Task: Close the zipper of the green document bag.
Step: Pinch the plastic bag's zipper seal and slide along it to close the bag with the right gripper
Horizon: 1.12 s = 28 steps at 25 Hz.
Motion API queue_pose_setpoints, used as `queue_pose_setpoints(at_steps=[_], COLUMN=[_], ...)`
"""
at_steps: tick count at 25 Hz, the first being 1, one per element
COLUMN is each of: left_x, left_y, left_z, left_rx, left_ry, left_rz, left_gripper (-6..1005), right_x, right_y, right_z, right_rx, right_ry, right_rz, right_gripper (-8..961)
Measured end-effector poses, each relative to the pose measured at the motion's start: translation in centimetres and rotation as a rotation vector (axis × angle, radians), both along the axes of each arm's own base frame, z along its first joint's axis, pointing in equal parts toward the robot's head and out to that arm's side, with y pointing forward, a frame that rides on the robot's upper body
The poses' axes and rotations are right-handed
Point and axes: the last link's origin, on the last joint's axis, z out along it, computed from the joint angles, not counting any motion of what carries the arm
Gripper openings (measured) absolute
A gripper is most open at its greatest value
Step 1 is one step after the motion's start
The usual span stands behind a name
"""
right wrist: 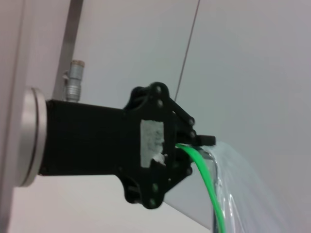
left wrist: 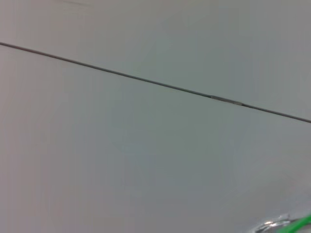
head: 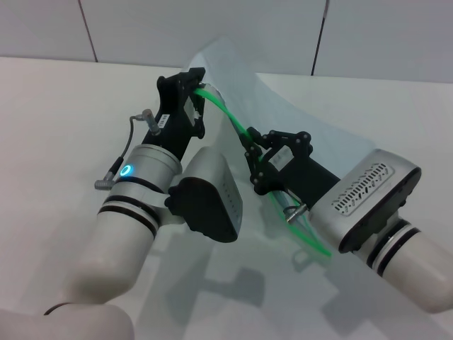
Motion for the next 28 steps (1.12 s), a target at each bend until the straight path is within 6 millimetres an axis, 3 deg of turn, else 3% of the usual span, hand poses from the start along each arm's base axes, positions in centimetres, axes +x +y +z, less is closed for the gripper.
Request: queue_pose_setpoints(at_steps=[28], left_x=[-0.1], left_y=[0.0], left_z=[0.1], left_rx=[0.001], left_ry=[-0.015], left_rz=[0.005], left_gripper=[51], right_x=[1.2], right_y=[0.1], right_z=[0.3], right_rx=[0.014], right_ry=[-0.014], right_rz=[-0.038], right_gripper=[94])
